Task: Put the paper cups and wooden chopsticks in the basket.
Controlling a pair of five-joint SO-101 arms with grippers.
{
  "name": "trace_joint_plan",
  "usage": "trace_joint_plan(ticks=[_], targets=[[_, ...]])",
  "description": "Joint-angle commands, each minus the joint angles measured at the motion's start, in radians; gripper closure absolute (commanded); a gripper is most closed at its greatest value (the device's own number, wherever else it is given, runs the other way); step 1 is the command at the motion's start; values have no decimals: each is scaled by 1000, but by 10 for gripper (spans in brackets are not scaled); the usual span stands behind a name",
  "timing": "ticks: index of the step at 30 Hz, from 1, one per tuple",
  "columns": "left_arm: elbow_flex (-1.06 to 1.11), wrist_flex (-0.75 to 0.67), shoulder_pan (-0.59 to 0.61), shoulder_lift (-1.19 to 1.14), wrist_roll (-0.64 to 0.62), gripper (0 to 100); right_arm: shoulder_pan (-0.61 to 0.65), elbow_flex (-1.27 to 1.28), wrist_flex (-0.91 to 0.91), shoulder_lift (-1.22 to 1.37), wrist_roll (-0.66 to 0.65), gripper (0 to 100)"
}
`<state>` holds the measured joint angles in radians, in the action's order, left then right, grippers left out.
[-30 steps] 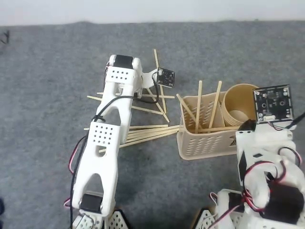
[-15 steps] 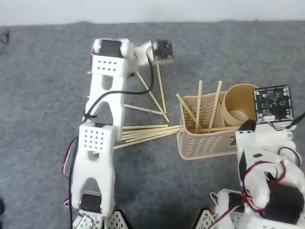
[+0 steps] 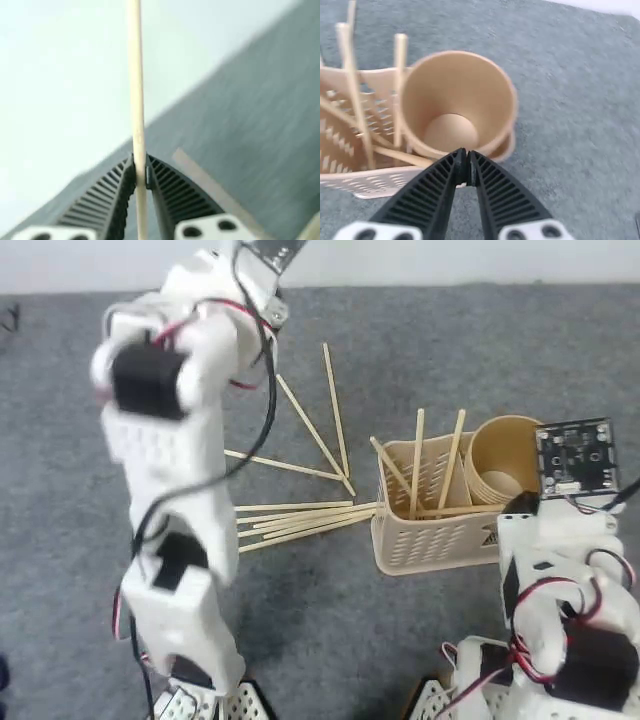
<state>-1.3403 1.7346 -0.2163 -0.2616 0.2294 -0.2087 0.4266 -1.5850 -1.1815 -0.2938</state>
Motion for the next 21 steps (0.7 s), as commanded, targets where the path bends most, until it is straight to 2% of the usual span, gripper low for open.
trace_joint_plan(ticks=[1,5,7,14,21], targets=[[1,20,-161,193,-199,991,-104,-11,8,-19,-38,991],[68,20,-365,299,-284,991,-142,25,8,-68,-44,991],[108,18,-420,330,-339,991,-142,64,8,-73,-44,991],[163,11,-427,359,-496,991,-148,123,16,-82,-44,991],[185,-92,-433,344,-603,991,-182,124,12,-84,-44,991]])
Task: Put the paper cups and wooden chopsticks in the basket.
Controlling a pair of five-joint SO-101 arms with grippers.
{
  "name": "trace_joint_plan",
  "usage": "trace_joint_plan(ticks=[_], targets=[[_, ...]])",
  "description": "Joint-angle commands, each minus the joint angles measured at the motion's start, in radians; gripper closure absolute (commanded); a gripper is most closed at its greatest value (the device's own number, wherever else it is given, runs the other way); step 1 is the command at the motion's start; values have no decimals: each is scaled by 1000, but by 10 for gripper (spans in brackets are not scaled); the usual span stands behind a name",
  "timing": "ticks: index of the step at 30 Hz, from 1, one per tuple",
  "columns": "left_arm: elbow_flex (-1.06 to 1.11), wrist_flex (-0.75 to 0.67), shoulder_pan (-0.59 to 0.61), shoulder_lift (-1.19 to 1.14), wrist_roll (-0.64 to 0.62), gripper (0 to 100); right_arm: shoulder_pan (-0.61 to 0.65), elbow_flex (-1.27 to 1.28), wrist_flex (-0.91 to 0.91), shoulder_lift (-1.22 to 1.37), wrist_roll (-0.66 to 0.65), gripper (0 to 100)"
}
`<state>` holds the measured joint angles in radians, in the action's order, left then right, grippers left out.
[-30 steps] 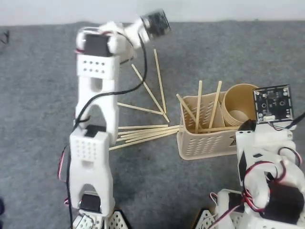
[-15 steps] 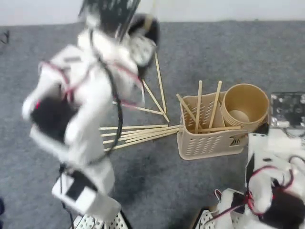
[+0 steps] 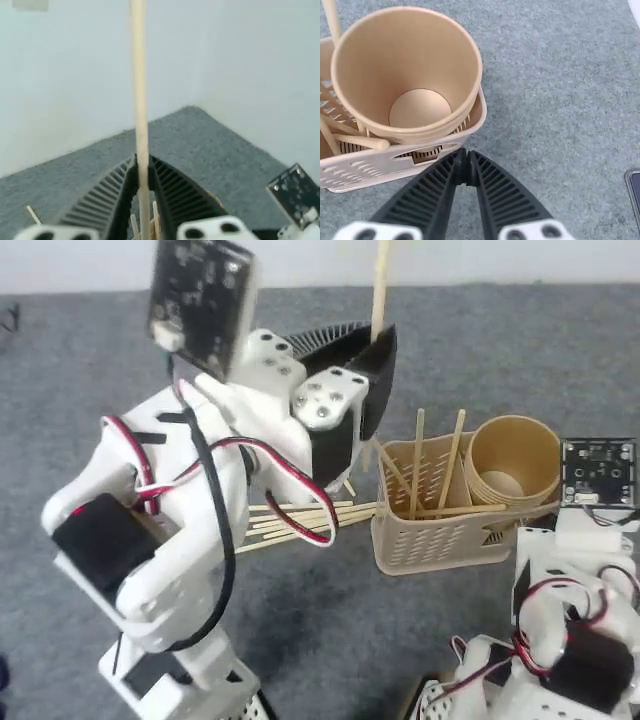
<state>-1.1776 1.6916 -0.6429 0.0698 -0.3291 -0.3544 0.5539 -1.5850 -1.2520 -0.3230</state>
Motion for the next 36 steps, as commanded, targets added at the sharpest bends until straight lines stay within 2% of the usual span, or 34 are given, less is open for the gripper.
trace_joint_plan(ticks=[1,13,20,25,27,31,36], targets=[[44,-71,-8,2,-48,991,-50,-3,15,-13,-15,991],[406,-451,-38,-51,-75,991,-62,-3,19,-13,-14,991],[558,-359,-37,135,-38,991,-62,-2,19,-13,-15,991],[826,-411,-37,358,-17,991,-62,-2,19,-13,-12,991],[1004,-491,-37,459,-18,991,-62,-2,15,-13,-12,991],[1379,-779,-15,672,-11,991,-62,-2,8,-13,-12,991],[1658,-1023,-15,776,114,991,-62,-2,8,-13,-12,991]])
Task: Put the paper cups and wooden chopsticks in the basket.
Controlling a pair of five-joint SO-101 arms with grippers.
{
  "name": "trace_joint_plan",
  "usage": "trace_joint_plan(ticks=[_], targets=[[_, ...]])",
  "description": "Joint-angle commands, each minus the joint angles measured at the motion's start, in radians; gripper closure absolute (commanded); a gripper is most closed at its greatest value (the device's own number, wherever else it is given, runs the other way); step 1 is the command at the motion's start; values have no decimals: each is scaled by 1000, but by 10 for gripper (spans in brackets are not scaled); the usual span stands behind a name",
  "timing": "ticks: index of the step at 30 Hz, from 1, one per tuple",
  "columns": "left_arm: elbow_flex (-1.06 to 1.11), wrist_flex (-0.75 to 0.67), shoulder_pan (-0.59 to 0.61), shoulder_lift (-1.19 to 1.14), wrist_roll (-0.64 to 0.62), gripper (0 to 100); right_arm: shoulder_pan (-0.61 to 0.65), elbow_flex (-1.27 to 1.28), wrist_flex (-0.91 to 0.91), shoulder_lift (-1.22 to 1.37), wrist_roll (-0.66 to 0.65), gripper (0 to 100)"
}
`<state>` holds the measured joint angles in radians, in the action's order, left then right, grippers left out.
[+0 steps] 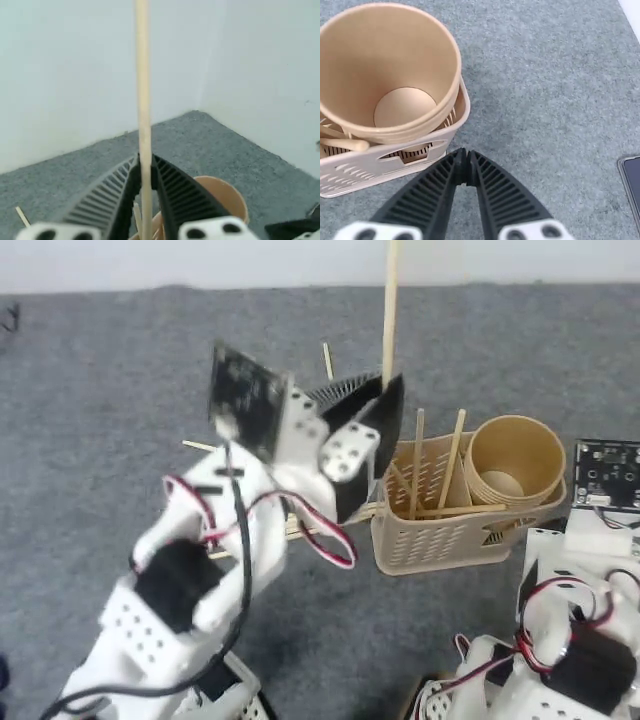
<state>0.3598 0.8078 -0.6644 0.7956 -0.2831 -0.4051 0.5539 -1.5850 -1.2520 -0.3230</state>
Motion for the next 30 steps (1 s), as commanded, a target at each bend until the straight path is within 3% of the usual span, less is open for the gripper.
trace_joint_plan(ticks=[1,13,25,30], targets=[[153,-166,11,51,83,991,-12,-2,8,-13,-12,991],[401,-430,6,52,120,989,-12,9,8,-13,-14,991],[289,-457,-20,12,38,990,51,25,10,-13,-14,991],[193,-402,-43,-9,18,990,53,25,8,-13,-14,991]])
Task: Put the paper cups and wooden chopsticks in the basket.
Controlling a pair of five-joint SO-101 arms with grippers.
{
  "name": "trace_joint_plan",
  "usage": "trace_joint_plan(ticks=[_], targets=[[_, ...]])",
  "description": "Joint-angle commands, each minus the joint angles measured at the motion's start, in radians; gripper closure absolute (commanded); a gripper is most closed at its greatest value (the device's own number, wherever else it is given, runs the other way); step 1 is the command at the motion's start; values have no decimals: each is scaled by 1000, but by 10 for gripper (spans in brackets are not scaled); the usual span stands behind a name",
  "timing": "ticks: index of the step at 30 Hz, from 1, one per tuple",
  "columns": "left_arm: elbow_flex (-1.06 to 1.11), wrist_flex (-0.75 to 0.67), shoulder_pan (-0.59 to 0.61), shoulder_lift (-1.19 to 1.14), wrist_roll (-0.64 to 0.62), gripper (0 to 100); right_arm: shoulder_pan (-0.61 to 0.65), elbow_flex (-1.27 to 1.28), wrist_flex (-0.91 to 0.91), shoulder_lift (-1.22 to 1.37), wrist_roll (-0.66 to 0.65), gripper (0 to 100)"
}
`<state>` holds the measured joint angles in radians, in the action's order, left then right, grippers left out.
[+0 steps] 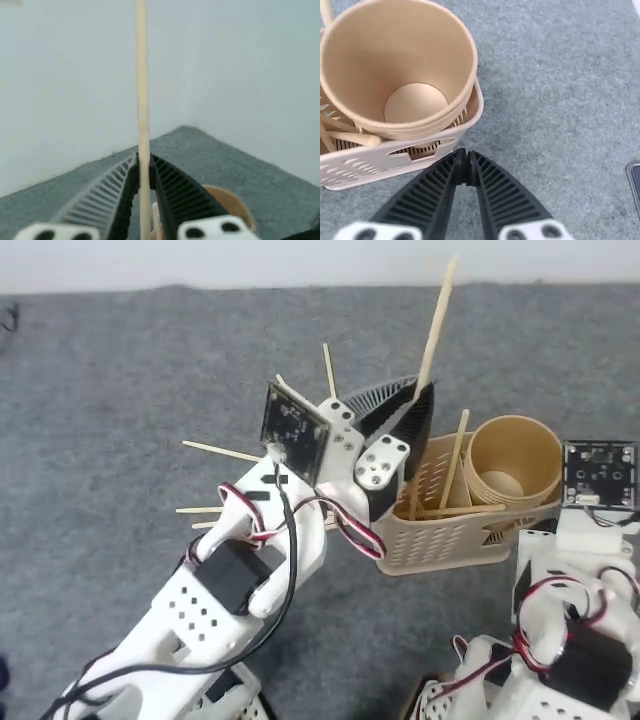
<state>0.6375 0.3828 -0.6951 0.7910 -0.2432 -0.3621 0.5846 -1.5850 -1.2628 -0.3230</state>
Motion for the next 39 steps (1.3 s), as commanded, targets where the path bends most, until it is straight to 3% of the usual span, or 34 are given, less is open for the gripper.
trace_joint_plan(ticks=[1,8,16,20,26,34,39], targets=[[-99,29,-12,-6,-23,990,10,-6,8,-2,-14,991],[-58,48,-8,-6,-23,990,10,-6,8,-2,-14,991],[193,-180,-37,-8,-72,990,10,-6,8,-2,-15,991],[263,-204,-78,-8,35,984,10,-6,10,-2,-15,991],[309,-198,-77,2,101,847,10,-6,10,-2,-15,991],[257,-121,-41,3,181,844,10,-6,10,-2,-15,991],[50,124,140,3,180,844,10,-6,10,-2,-15,991]])
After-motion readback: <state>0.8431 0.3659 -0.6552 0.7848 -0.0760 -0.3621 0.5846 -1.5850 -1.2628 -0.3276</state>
